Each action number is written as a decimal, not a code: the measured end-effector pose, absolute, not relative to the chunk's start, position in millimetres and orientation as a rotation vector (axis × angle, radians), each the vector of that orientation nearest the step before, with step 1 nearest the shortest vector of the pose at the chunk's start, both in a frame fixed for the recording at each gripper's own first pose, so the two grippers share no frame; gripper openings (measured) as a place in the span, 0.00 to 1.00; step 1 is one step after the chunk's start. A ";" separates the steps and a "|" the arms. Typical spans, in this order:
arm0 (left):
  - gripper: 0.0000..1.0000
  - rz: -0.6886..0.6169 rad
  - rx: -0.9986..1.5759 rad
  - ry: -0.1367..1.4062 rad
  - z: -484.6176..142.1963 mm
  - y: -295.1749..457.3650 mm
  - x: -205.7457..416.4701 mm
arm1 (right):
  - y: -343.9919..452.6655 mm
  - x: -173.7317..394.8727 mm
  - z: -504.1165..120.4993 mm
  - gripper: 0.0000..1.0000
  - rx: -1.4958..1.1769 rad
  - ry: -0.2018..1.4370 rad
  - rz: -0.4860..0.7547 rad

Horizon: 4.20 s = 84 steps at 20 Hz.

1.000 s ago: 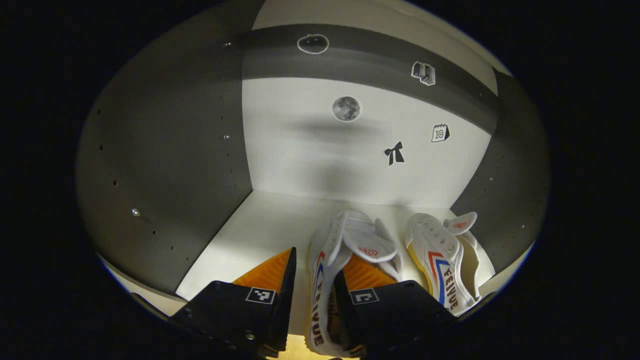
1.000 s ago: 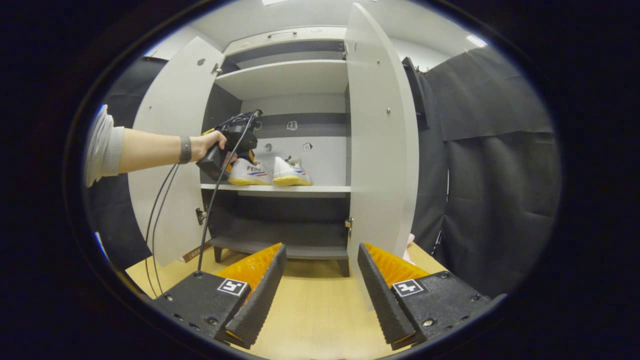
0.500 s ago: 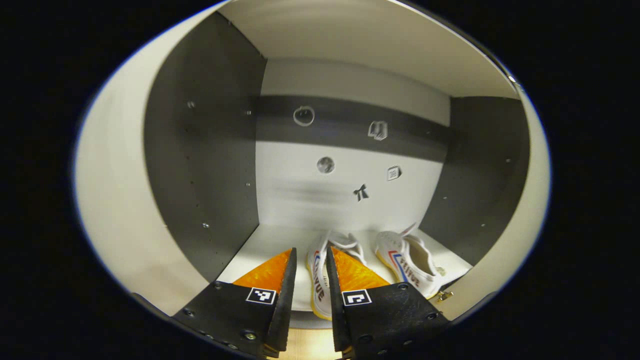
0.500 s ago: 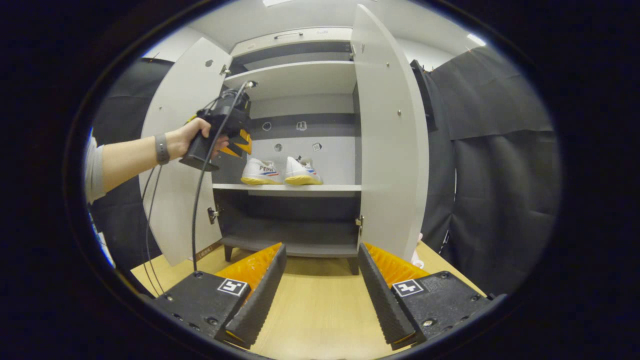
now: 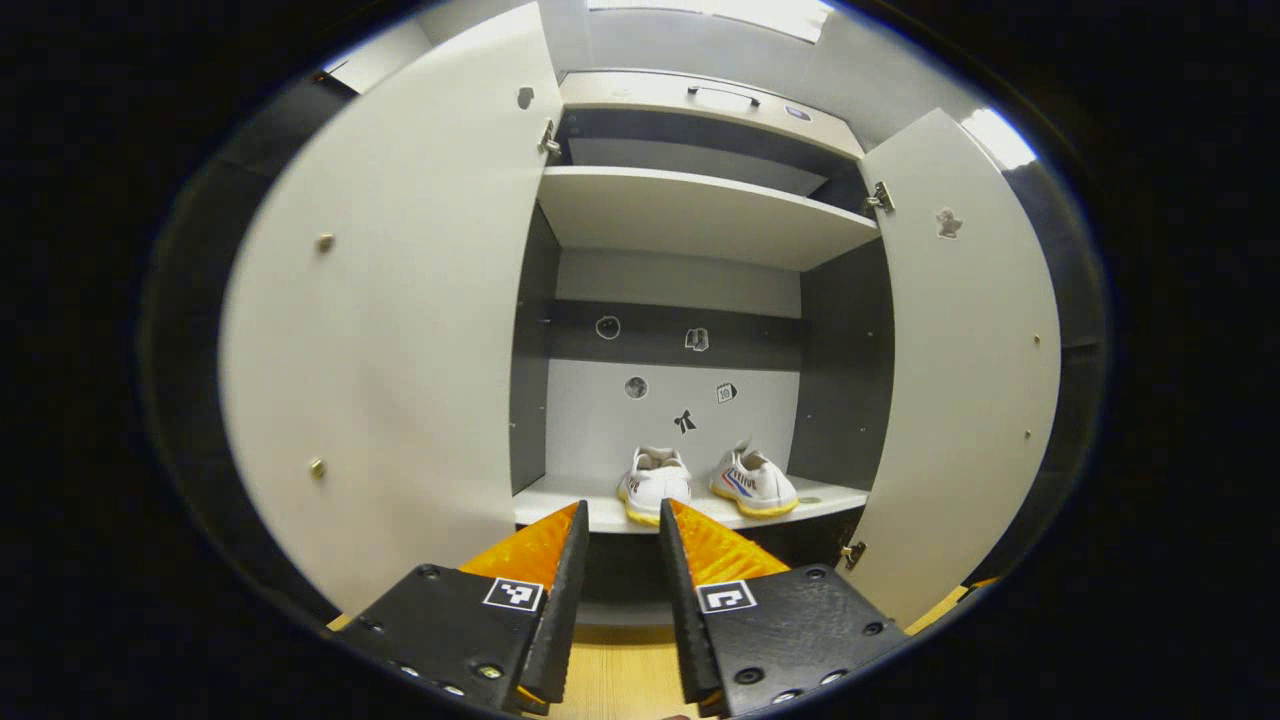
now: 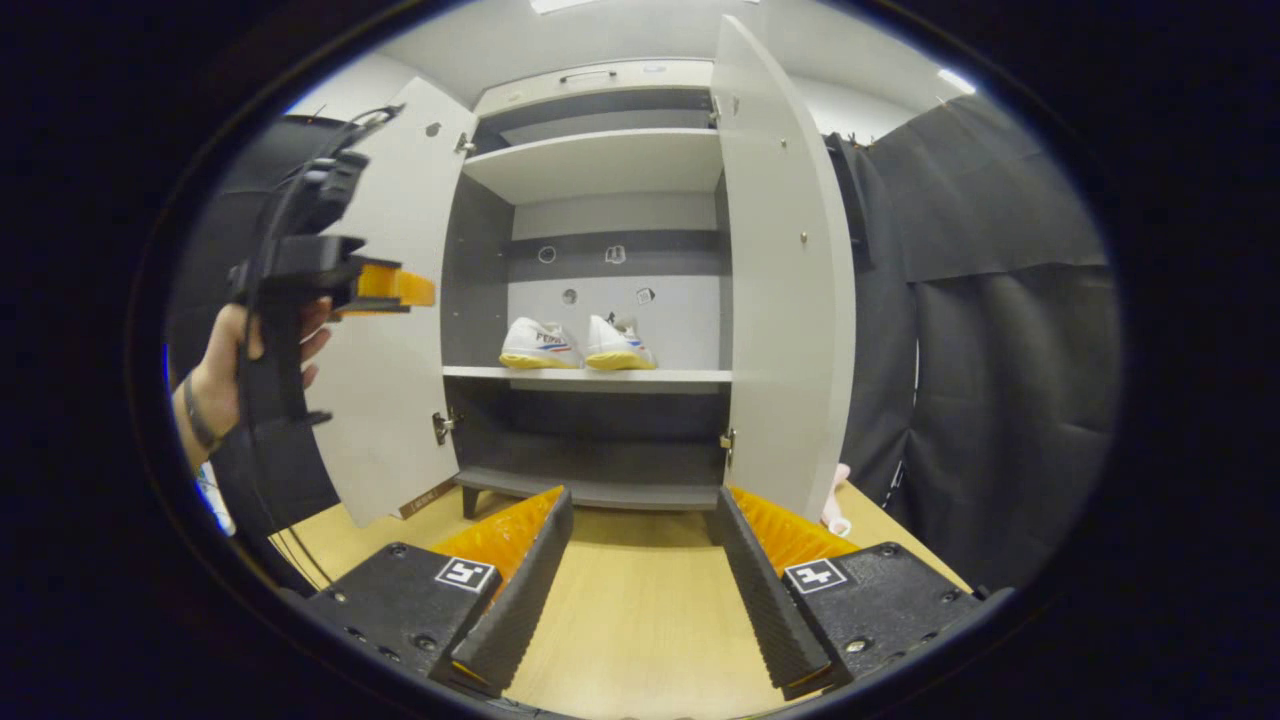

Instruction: Grab one shoe with the right hand and put it into the shoe cabinet, grab the other shoe with the left hand and put it into the shoe cabinet; then close the right door with the right hand and the left door with the left hand.

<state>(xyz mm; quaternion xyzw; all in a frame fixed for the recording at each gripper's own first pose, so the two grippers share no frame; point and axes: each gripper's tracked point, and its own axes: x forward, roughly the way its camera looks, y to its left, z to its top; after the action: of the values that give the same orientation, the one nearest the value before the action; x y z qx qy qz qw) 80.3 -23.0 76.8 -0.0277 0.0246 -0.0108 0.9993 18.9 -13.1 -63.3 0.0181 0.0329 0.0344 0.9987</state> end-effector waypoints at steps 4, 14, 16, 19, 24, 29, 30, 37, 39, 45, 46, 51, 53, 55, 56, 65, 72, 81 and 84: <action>0.55 -0.010 -0.021 0.024 53.9 -29.0 12.7 | -5.1 10.7 -60.8 0.91 0.027 0.063 0.085; 0.87 -0.008 -0.021 0.068 6.4 -39.9 -56.5 | -75.0 -32.4 -40.0 0.98 0.045 0.035 -0.070; 0.87 -0.014 -0.033 0.089 -1.4 -41.2 -57.6 | -107.4 -38.9 -24.4 0.98 0.029 0.019 -0.116; 0.87 -0.020 -0.057 0.121 -9.5 -42.0 -59.1 | -163.3 -37.3 4.3 0.98 0.004 -0.012 -0.176; 0.87 -0.035 -0.042 0.126 -11.4 -41.7 -60.8 | -236.7 -1.6 57.8 0.98 0.031 -0.061 -0.259; 0.87 -0.009 -0.027 0.125 -10.7 -36.8 -59.3 | -264.0 50.9 103.6 0.96 0.071 -0.079 -0.229; 0.87 -0.010 -0.024 0.133 -13.3 -36.7 -59.1 | -264.5 61.6 110.4 0.96 0.070 -0.090 -0.224; 0.87 0.003 -0.041 0.182 -26.3 -33.7 -54.4 | -252.8 100.6 150.9 0.98 0.033 -0.125 -0.217; 0.87 -0.010 -0.048 0.191 -27.2 -38.8 -52.7 | -241.5 104.1 148.3 0.98 0.043 -0.118 -0.200; 0.87 -0.047 -0.048 0.186 -25.6 -51.7 -47.0 | -211.6 97.4 149.6 0.96 0.054 -0.121 -0.163; 0.87 -0.050 -0.046 0.187 -26.5 -52.2 -47.8 | -203.8 97.5 149.2 0.96 0.056 -0.120 -0.148; 0.87 -0.033 -0.038 0.191 -29.3 -43.5 -48.5 | -163.1 100.8 151.1 0.96 0.069 -0.128 -0.090; 0.87 -0.020 -0.038 0.194 -30.3 -36.4 -48.2 | -147.7 104.4 149.6 0.95 0.090 -0.123 -0.062; 0.87 -0.006 -0.038 0.201 -32.1 -30.5 -47.9 | -132.1 108.5 150.5 0.95 0.104 -0.120 -0.036; 0.87 0.002 -0.038 0.204 -33.6 -26.6 -47.4 | -123.5 110.6 151.3 0.95 0.103 -0.122 -0.025; 0.87 0.078 -0.048 0.222 -40.8 7.8 -49.3 | -30.3 156.3 155.3 0.96 0.095 -0.130 0.105; 0.87 0.142 -0.074 0.241 -50.6 30.9 -51.1 | -23.9 165.6 163.1 0.96 0.098 -0.140 0.094; 0.87 0.287 -0.073 0.256 -57.5 88.8 -70.3 | -23.2 81.0 128.3 0.92 0.024 -0.168 0.102; 0.87 0.350 -0.080 0.253 -57.1 114.5 -75.7 | -15.4 53.0 105.1 0.98 0.041 -0.159 0.121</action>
<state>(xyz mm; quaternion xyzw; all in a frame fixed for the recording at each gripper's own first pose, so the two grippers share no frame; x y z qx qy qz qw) -75.7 114.5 -57.1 -0.0397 0.1255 0.1738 0.9759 53.0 -15.4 105.1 0.0204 -0.0793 0.0603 0.9948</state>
